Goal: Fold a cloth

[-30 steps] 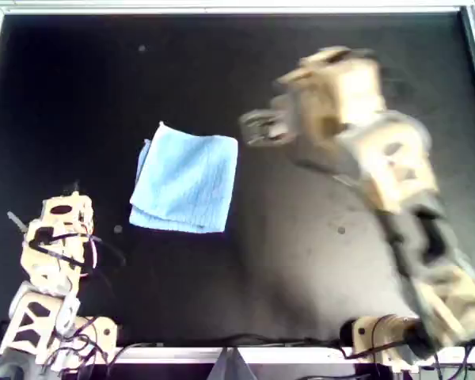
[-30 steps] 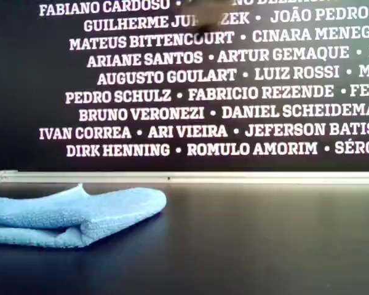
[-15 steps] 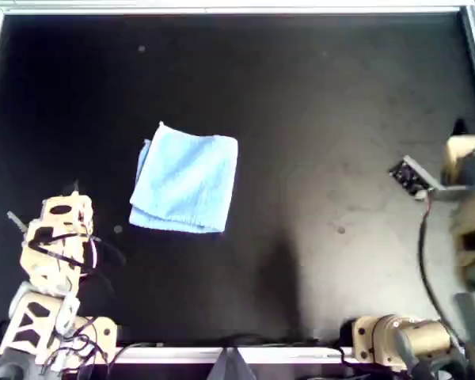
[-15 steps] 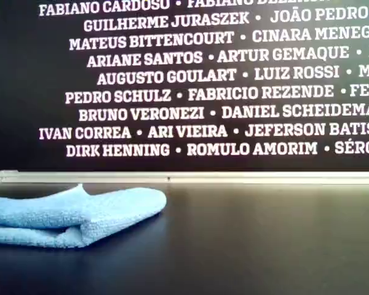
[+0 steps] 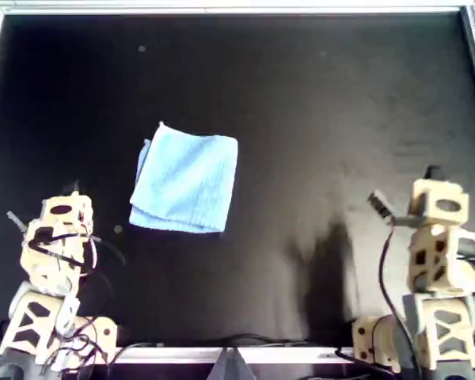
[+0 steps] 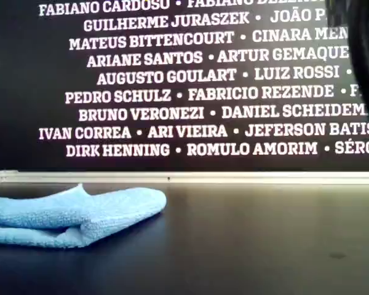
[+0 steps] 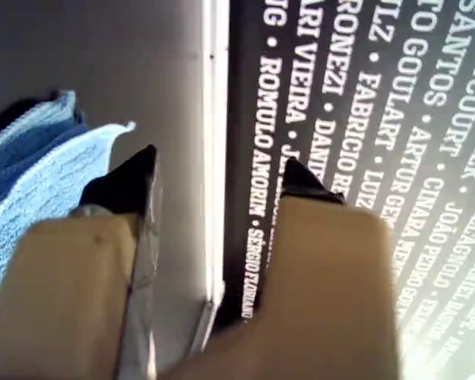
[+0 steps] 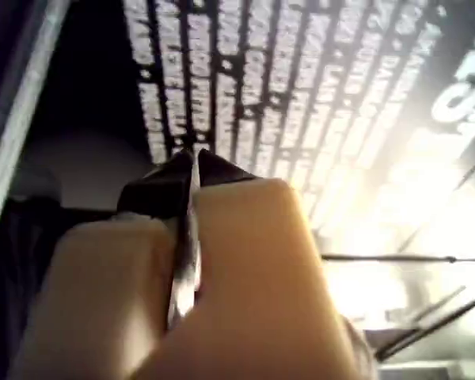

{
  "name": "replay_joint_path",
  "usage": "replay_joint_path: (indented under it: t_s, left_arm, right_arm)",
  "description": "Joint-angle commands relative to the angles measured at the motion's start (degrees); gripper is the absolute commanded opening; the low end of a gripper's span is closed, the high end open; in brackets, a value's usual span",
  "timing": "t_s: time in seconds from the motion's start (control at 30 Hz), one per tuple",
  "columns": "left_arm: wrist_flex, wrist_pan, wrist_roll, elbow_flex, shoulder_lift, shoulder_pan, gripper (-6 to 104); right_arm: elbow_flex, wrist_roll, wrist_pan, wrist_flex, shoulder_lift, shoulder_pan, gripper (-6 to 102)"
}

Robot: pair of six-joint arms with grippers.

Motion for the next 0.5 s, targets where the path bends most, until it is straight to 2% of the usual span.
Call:
replay_joint_path:
  t_s: [0.0,0.23,0.27,0.47]
  left_arm:
    - [0.00,-0.44,0.26,-0.70,1.05,1.23,53]
    - [4.31,-0.44,0.26,-0.09,1.05,1.32,53]
    - [6.50,-0.44,0.26,-0.09,1.05,1.32,53]
    - [23.82,-0.44,0.26,-0.09,1.14,1.32,53]
  right_arm:
    - [3.43,-0.18,0.26,-2.72,2.81,-0.79,-1]
    - [8.70,-0.18,0.79,-1.76,2.90,-0.97,-1]
    - [8.70,0.53,0.79,-1.76,2.81,-0.88,-1]
    - [8.61,0.79,0.26,-0.35,2.72,-0.88,-1]
